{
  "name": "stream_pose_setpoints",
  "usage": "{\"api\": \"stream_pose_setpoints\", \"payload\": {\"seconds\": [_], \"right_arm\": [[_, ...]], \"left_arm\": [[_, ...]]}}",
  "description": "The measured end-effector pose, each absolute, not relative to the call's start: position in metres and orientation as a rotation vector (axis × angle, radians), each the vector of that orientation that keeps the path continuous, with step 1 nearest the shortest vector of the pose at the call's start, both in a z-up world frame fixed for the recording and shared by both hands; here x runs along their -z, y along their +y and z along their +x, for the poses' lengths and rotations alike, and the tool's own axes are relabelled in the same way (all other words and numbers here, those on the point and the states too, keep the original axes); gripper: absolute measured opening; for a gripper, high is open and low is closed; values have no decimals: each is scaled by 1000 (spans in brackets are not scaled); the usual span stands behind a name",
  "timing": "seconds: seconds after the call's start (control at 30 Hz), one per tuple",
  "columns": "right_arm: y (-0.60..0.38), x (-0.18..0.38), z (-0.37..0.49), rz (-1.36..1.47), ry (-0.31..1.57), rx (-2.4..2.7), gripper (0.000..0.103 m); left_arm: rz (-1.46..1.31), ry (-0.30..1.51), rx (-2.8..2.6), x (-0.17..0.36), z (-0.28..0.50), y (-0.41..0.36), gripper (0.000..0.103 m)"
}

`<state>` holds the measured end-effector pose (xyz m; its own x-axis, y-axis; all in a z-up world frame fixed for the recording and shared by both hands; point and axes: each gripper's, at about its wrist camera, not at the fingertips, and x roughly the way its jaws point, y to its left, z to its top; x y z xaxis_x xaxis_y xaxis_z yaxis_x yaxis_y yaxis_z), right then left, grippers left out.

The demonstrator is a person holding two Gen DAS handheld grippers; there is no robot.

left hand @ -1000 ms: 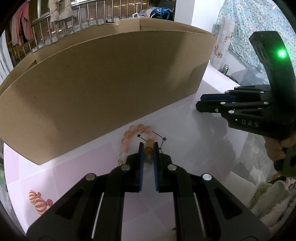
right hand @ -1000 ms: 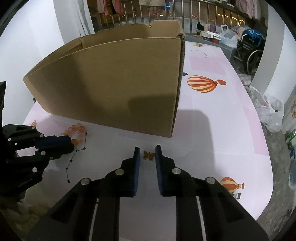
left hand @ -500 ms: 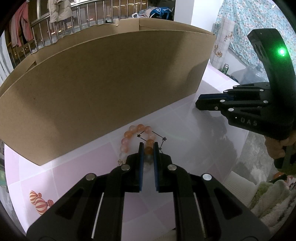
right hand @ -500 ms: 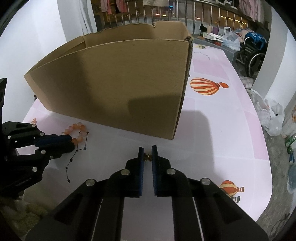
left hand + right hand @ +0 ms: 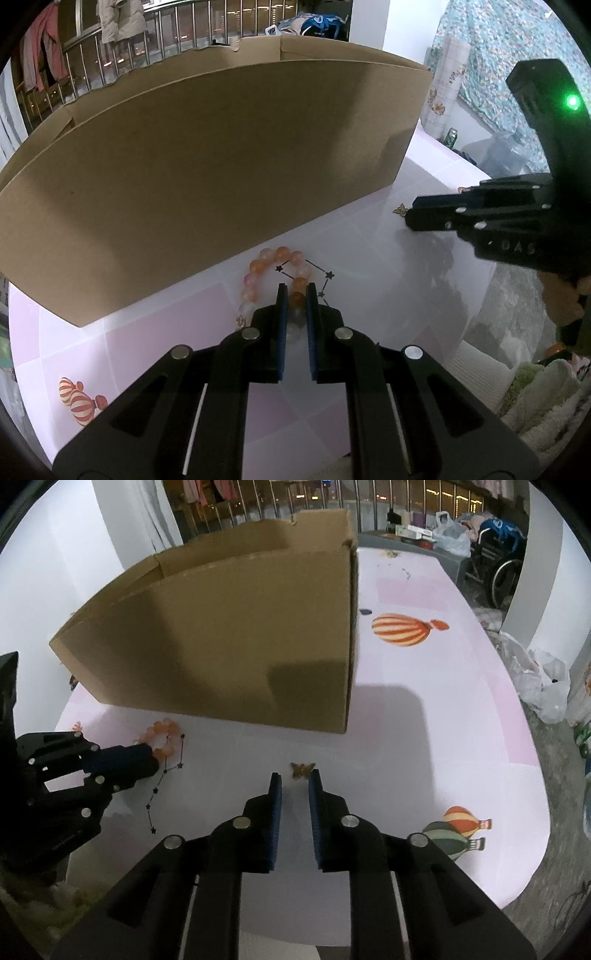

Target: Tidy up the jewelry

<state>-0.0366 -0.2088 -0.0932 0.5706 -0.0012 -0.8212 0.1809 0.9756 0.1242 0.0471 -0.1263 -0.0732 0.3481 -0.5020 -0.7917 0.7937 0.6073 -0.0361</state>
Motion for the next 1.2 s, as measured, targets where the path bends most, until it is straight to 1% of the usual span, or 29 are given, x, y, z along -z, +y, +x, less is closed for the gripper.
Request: {"api": "stream_pose_setpoints", "payload": {"seconds": [0.33, 0.57, 0.73, 1.03, 1.2], "right_arm": [[-209, 94, -28, 182, 943, 106, 16], [-204, 94, -28, 142, 937, 103, 22], [-202, 93, -28, 123, 940, 113, 22], [-206, 91, -33, 184, 968, 112, 22], [-205, 93, -26, 172, 946, 105, 22]], "left_arm": [[382, 867, 869, 73, 47, -125, 9], [377, 868, 869, 74, 47, -125, 9], [378, 868, 871, 74, 47, -125, 9], [376, 868, 870, 74, 47, -125, 9], [376, 869, 867, 73, 48, -124, 9]]}}
